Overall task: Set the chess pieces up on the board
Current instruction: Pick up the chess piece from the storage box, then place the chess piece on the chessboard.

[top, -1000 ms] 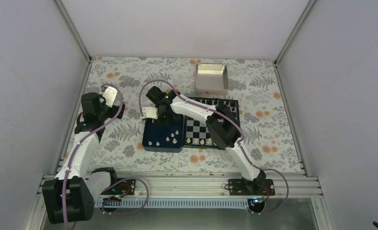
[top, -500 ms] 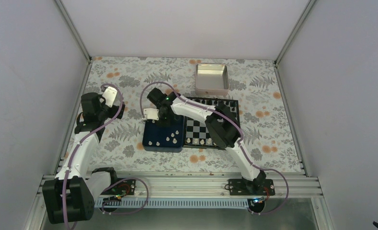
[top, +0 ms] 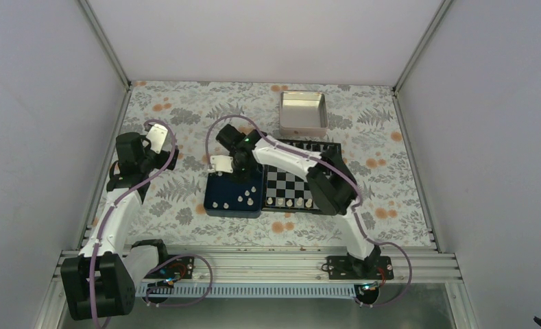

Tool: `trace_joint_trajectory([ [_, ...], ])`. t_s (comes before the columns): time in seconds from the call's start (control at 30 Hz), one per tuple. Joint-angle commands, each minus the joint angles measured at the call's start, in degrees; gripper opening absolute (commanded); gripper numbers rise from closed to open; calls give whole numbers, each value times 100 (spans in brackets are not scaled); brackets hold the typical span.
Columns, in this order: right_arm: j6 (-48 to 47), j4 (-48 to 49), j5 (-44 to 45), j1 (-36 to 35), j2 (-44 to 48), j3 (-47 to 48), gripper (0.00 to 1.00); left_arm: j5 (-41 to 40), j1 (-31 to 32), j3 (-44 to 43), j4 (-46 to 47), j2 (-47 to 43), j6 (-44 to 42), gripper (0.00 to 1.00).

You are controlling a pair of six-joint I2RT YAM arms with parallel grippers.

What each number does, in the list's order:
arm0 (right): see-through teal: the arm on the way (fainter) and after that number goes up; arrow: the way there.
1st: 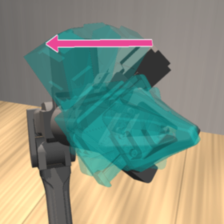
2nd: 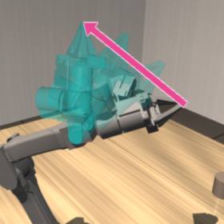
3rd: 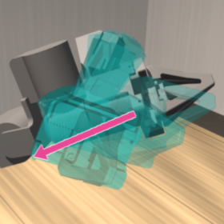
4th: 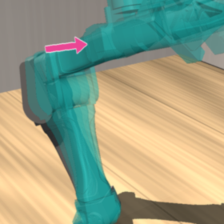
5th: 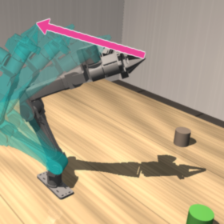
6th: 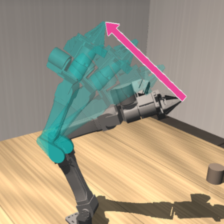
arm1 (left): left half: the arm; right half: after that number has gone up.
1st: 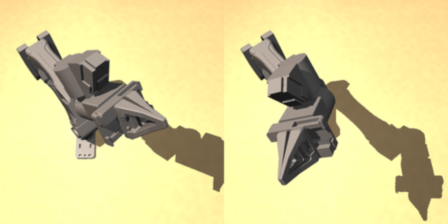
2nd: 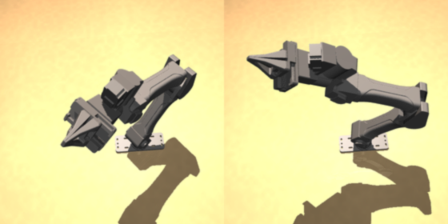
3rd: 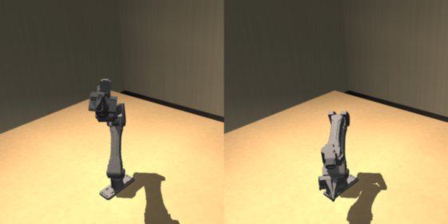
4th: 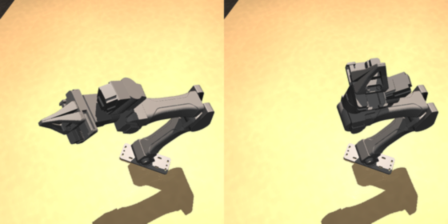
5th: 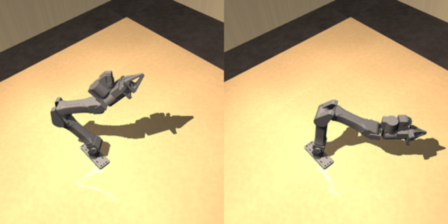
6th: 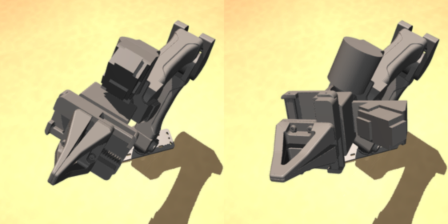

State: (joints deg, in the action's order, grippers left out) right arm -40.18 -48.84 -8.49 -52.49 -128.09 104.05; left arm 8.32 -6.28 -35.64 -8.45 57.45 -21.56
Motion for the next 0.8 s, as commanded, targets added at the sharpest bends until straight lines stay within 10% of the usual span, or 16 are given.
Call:
trace_joint_trajectory([
  [0.0,177,-208,-334,51,1020,-286,4,103,-31,39,55,-49,64,100],
  [0.4,362,-71,-482,905,3432,-2615,4,47,-40,20,67,-41,73,100],
  [0.77,356,572,-818,1021,3333,-3713,5,14,-40,3,54,-4,82,100],
])
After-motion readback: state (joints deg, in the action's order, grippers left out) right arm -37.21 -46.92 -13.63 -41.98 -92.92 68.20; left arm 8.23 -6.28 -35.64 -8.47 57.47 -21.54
